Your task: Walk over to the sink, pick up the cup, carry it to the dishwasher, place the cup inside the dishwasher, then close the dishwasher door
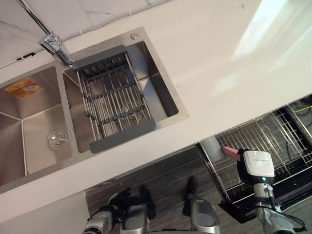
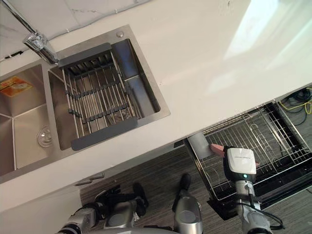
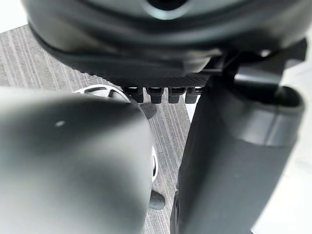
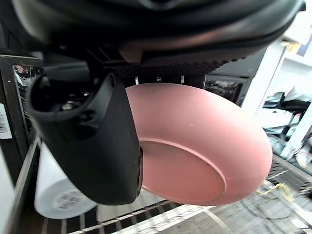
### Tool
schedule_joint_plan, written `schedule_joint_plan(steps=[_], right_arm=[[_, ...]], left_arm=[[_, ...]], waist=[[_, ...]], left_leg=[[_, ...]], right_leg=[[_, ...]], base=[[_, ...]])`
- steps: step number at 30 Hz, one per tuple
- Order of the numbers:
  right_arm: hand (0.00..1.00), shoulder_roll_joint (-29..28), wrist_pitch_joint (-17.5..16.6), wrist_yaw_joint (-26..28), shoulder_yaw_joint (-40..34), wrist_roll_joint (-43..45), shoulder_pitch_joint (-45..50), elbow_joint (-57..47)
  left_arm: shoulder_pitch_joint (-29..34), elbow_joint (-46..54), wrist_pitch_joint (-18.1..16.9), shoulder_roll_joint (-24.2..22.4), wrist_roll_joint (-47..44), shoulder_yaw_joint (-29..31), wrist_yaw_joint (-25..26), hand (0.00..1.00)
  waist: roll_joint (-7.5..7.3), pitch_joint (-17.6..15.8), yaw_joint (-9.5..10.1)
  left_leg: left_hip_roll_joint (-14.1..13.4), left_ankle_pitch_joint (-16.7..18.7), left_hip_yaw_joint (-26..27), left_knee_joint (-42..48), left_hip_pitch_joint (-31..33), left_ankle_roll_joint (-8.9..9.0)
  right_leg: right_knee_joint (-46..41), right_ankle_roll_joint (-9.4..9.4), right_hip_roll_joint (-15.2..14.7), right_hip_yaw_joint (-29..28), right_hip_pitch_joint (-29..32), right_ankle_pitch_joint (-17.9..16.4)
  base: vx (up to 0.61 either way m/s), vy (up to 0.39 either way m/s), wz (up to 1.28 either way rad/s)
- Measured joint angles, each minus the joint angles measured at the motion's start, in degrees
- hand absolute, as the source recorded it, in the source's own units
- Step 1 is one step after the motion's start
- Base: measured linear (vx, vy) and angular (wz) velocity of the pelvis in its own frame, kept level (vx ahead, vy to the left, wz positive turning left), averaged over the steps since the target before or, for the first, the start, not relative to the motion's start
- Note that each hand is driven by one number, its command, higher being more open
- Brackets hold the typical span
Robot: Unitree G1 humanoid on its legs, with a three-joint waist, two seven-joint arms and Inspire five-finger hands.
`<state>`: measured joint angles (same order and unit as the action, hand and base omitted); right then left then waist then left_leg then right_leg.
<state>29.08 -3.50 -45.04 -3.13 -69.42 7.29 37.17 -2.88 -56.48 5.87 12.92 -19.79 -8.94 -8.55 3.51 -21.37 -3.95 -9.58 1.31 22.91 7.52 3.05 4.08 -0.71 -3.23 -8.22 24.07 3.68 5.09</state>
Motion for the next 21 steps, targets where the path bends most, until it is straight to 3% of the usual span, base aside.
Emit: schedule_joint_plan(steps=[3,10,21], right_arm=[[0.00,0.58,0.03,-1.01,-3.06,0.00,1.44,-0.03],[0.00,2.55,-0.40,-4.35,-7.79,0.03,2.26,-4.14],[0.00,3.37,-3.60,-3.98,-8.17,0.21,2.13,-10.77]], left_arm=[[0.16,-0.03,0.06,0.27,0.66,0.02,-0.03,1.00],[0.68,-0.04,0.19,0.31,0.67,0.06,-0.04,1.00],[0.96,0.08,0.30,0.47,0.62,0.07,-0.01,1.00]], waist=[[-0.80,0.49,-0.17],[-0.88,0.91,-1.09],[-1.30,1.39,-1.51]], left_leg=[[0.17,-0.01,-0.11,-0.04,0.03,-0.02],[0.54,-0.09,-0.24,-0.45,0.25,-0.13],[0.75,-0.27,-0.26,-0.51,0.30,-0.35]], right_leg=[[-0.03,0.00,-0.15,0.05,0.00,0.00],[-0.03,-0.03,-0.34,0.10,0.29,0.04],[-0.04,-0.07,-0.46,0.10,0.35,0.24]], base=[[0.00,0.010,0.01],[0.00,0.000,0.00],[0.00,0.000,0.00]])
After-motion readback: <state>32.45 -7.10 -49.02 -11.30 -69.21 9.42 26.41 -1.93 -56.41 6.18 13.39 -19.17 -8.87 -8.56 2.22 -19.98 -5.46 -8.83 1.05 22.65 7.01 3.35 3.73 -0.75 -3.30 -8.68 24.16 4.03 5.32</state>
